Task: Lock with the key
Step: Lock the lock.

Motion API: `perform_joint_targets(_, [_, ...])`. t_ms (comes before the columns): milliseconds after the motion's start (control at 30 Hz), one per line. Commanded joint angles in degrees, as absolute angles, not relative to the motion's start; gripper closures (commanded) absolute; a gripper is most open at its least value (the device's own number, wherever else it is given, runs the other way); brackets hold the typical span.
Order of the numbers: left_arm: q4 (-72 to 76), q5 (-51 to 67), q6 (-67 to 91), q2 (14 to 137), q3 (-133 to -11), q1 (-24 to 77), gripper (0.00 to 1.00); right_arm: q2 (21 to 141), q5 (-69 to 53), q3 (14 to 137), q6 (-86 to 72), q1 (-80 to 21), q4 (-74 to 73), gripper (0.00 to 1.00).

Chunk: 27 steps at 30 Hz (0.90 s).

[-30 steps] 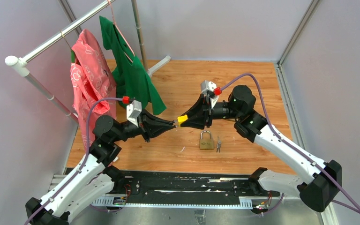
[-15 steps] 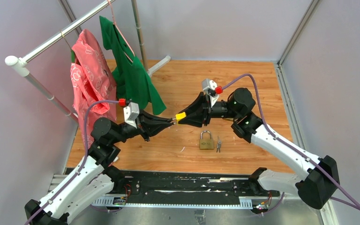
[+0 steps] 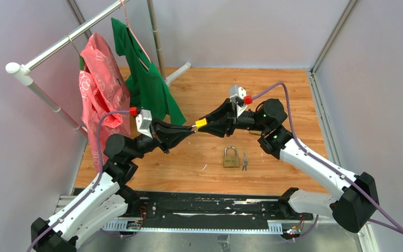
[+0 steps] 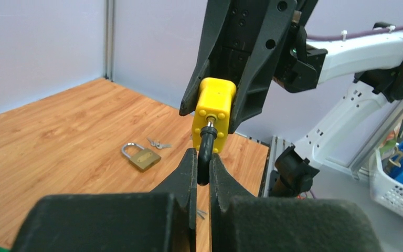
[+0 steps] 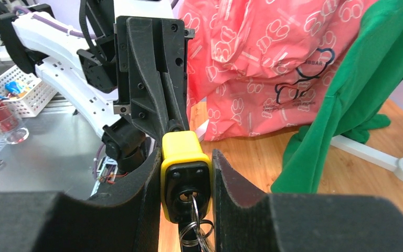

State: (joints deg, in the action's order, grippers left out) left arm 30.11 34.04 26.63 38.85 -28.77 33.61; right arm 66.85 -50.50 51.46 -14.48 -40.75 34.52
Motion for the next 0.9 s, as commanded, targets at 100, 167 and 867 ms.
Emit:
perform_joint_targets(100, [45.17, 38.47, 35.66, 43.16, -30.35, 38.08, 1.0, 69.21, -45.4, 45.58, -11.13, -47.02, 33.08, 1.0])
perform_joint_targets(167, [45.18, 38.79, 35.35, 44.08, -29.67, 38.42, 1.0, 69.38, -44.26, 45.11, -12.93, -47.0, 36.6, 1.0])
perform_joint_targets(867, [50.67, 33.61, 33.6, 46.41, -32.13, 41.92, 1.0, 74.25, -39.65, 41.63, -21.79, -46.55, 51.69, 1.0])
